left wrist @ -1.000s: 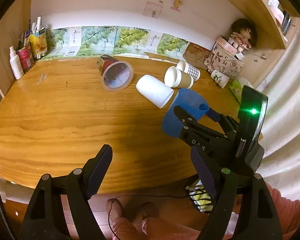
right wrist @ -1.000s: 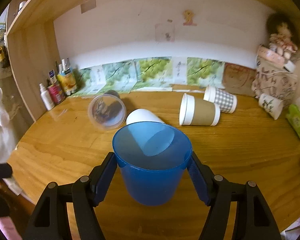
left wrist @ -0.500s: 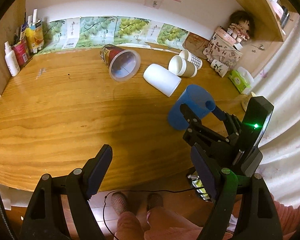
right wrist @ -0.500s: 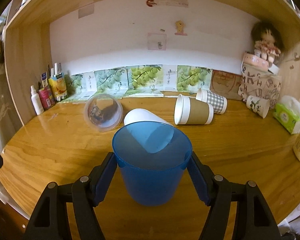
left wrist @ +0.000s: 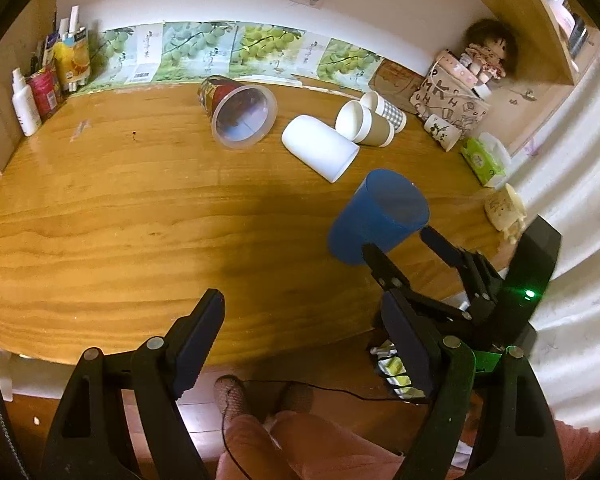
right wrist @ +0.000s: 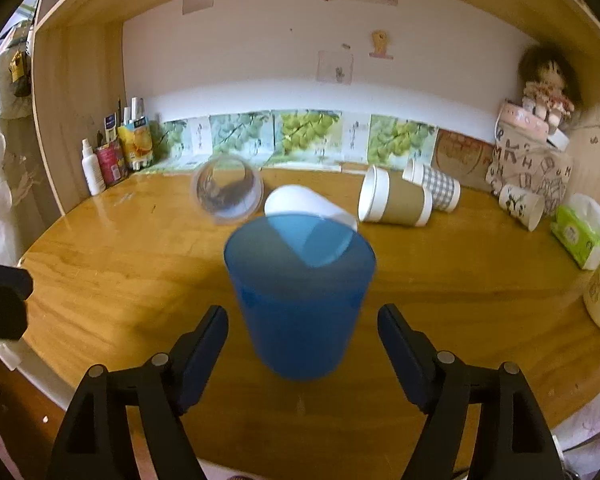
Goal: Flip cup upright
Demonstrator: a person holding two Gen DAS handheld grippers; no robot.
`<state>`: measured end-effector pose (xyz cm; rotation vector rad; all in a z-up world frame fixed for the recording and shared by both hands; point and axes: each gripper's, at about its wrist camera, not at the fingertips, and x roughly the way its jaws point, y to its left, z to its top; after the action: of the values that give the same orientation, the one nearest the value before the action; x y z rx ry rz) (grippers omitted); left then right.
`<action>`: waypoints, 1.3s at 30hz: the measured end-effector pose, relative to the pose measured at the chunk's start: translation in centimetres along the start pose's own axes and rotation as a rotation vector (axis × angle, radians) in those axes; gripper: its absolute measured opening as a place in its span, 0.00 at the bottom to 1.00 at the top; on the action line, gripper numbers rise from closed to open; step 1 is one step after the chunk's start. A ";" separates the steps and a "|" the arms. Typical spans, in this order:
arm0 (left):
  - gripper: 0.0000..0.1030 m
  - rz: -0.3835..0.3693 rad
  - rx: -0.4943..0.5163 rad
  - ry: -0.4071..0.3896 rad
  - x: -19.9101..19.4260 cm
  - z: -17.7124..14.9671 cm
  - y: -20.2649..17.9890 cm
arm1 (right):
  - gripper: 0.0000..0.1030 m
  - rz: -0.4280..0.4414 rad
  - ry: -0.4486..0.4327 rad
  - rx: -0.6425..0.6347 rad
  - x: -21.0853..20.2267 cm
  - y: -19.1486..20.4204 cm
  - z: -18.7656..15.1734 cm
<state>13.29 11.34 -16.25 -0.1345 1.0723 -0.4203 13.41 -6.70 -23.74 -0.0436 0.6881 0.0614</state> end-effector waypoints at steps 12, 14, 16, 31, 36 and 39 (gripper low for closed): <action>0.81 0.058 -0.114 -0.053 -0.8 -0.8 -3.8 | 0.80 0.107 0.128 -0.014 -8.0 -3.7 0.6; 0.81 0.081 -0.105 -0.082 -1.4 -0.6 -4.9 | 0.81 0.140 0.135 0.002 -9.2 -4.4 1.3; 0.81 0.099 -0.101 -0.115 -2.2 -0.3 -5.9 | 0.81 0.149 0.123 0.016 -10.8 -5.0 2.3; 0.92 0.186 -0.082 -0.387 -10.0 1.7 -12.8 | 1.00 0.133 -0.013 0.081 -19.6 -9.0 8.1; 0.99 0.300 -0.068 -0.514 -11.4 0.0 -14.1 | 1.00 0.106 -0.131 0.070 -21.6 -9.1 7.7; 0.99 0.360 -0.082 -0.564 -11.9 -0.8 -14.3 | 1.00 0.103 -0.187 0.073 -22.4 -9.5 7.6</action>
<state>3.94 3.08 -2.44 -0.1203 0.5386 -0.0035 1.58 -16.69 -3.45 0.0670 0.5044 0.1371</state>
